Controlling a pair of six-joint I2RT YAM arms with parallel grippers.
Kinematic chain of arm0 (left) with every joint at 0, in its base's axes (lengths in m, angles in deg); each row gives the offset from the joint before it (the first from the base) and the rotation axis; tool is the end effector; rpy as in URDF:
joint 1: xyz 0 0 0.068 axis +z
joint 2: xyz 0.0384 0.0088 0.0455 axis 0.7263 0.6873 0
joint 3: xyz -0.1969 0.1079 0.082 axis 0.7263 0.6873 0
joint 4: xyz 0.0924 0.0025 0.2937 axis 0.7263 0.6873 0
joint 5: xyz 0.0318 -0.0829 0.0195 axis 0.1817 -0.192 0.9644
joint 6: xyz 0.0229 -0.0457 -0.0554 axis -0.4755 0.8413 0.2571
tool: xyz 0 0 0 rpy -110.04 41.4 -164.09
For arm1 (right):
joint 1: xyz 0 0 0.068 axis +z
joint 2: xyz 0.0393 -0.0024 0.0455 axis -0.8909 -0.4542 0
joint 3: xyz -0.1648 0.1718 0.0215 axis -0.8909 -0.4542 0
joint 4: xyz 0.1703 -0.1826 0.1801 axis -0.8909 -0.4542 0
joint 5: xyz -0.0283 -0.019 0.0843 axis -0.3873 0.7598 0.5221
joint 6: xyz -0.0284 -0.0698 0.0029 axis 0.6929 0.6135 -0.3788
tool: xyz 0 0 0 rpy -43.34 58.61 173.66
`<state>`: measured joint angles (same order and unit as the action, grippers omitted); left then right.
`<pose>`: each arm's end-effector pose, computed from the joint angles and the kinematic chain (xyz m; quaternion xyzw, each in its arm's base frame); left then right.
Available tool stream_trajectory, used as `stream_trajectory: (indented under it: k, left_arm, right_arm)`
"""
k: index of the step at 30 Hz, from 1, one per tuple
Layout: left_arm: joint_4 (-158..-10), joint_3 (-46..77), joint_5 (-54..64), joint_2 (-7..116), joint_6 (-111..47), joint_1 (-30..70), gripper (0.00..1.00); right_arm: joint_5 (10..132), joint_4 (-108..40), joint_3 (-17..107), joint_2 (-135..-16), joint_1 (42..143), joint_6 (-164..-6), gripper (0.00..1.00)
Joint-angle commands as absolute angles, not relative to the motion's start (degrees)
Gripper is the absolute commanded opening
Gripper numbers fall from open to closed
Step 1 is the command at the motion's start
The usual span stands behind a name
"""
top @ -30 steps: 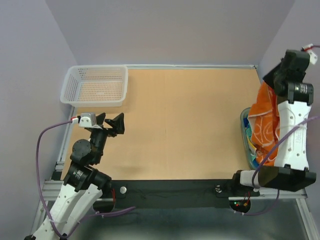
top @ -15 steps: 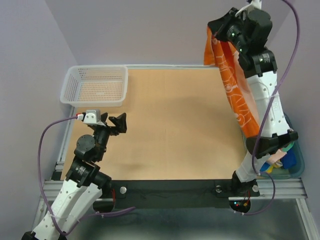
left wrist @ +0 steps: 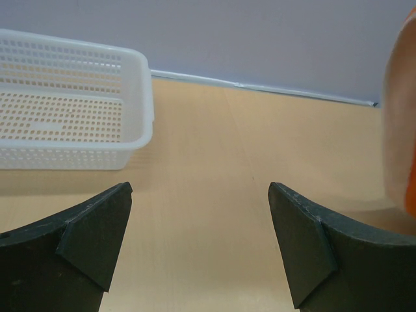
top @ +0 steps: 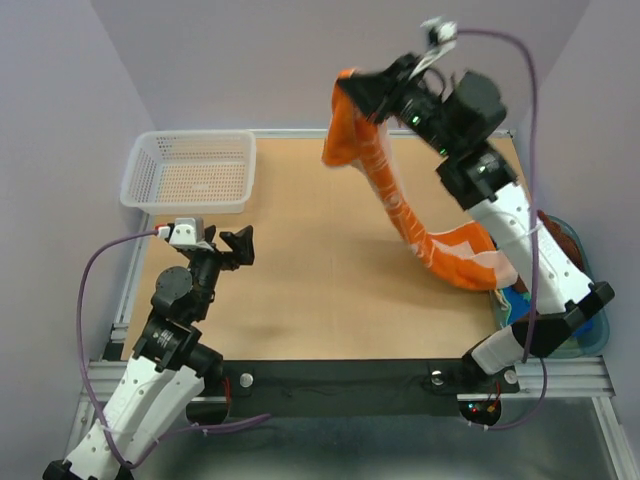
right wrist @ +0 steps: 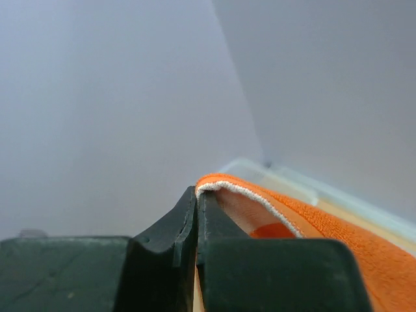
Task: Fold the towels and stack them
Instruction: Move the towel to the center of the board
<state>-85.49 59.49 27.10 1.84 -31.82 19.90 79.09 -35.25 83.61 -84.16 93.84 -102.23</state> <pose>0.2127 -0.0900 0.3100 -0.0031 0.6522 -0.1727 0.7381 0.3216 0.2119 0.5725 -0.1453 0.5410 0.4452 0.6985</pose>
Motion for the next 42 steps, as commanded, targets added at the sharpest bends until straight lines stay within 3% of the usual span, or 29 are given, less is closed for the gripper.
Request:
stream_trajectory:
  k: [1,5,8,9,12,13,18,21,26,35,42]
  left_arm:
    - [-87.7,58.6,28.3,-0.1,-32.4,19.7,0.97]
    - [-87.6,58.6,29.1,-1.8,-32.4,19.7,0.97]
    - [-87.6,58.8,29.3,-3.1,-32.4,19.7,0.97]
    - [-87.8,58.9,29.3,-3.2,-32.4,19.7,0.97]
    - [-88.3,59.1,28.3,-3.4,-32.7,19.6,0.97]
    - [-88.3,59.1,28.0,-3.2,-32.8,19.6,0.97]
    - [-87.5,57.2,20.2,1.8,-32.3,19.6,0.97]
    - [-87.2,55.3,14.3,7.4,-29.1,19.7,0.98]
    - [-87.7,52.4,6.7,22.2,-25.4,18.4,0.98]
    - [-88.2,45.9,11.4,43.9,-20.1,12.2,0.98]
    - [-86.7,49.3,17.2,41.6,-13.7,10.3,0.98]
  right_arm:
    - [76.9,-29.7,64.3,-81.1,100.6,-99.3,0.01]
    - [71.5,-28.1,42.3,-74.1,107.4,-102.7,0.06]
    - [70.7,-29.3,28.3,-71.6,114.2,-106.0,0.28]
    - [70.3,-32.8,25.5,-70.9,115.8,-106.6,0.43]
    - [69.4,-45.5,25.2,-71.2,120.6,-107.1,0.66]
    - [67.9,-49.0,25.8,-70.7,120.7,-107.0,0.68]
    - [43.2,-60.3,24.8,-62.4,119.4,-109.3,0.89]
    - [35.4,-62.6,22.4,-59.8,111.7,-111.5,0.89]
    - [37.5,-62.7,16.6,-59.5,97.7,-117.7,0.85]
    - [37.2,-58.7,12.8,-68.9,92.9,-121.5,0.79]
    - [40.3,-53.0,13.7,-78.0,91.3,-120.0,0.79]
